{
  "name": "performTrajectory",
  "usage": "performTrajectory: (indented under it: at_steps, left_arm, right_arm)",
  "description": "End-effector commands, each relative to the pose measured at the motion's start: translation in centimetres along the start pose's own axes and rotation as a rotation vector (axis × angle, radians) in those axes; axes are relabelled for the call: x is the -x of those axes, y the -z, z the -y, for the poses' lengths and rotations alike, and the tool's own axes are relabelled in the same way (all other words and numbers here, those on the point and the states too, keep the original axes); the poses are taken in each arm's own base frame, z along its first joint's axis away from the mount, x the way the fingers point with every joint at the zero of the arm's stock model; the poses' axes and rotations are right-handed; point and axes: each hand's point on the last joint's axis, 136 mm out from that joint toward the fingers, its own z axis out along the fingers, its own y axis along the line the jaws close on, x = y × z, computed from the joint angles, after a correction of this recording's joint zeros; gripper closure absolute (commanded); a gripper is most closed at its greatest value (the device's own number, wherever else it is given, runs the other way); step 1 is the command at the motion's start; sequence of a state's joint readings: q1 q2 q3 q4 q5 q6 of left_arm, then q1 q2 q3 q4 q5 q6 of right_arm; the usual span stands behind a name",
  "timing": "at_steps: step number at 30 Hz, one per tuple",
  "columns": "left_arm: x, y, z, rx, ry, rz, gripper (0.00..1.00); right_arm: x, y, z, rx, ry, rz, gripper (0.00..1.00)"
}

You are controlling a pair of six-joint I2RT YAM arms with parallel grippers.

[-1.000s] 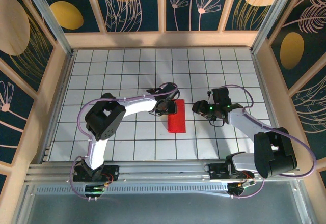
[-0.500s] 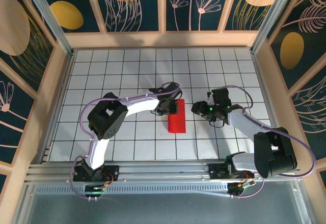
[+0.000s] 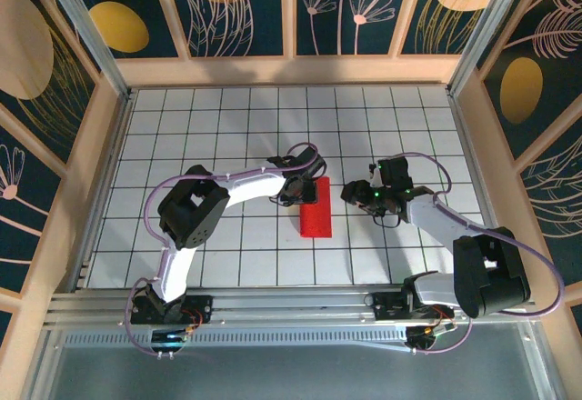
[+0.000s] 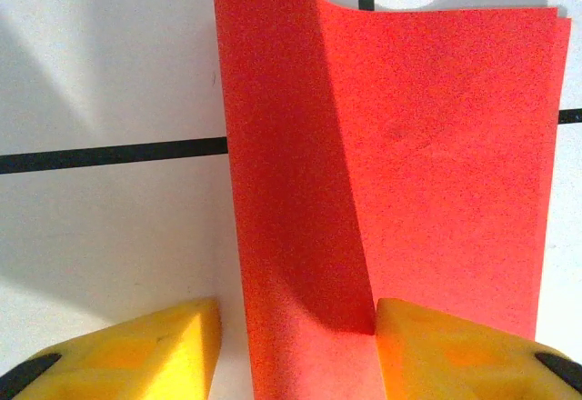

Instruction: Fold a paper plane with a square sheet of paper (fold left side to right side)

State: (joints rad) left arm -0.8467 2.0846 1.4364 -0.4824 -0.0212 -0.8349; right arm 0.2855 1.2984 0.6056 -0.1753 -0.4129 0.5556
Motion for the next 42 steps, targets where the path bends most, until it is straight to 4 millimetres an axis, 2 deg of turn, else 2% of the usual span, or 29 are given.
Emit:
performTrajectory:
  at_steps: [1,14,42]
  left_arm:
    - [-5.5,-4.2,-0.2,-0.005,-0.039,-0.174,0.5]
    - [-5.8,-3.8,-0.7,-0.005,-0.062,-0.174,0.5]
    - [-5.9,-4.2,-0.2,-0.017,-0.042,-0.186,0.47]
  right_arm:
    - [-0.4,-0.3,0.6,0.003,-0.005,-0.01,0.43]
    - [-0.5,-0.8,0.5,0.014,-0.003,-0.024,0.43]
    - [-0.8,-1.4,0.4,0.03,-0.004,-0.052,0.43]
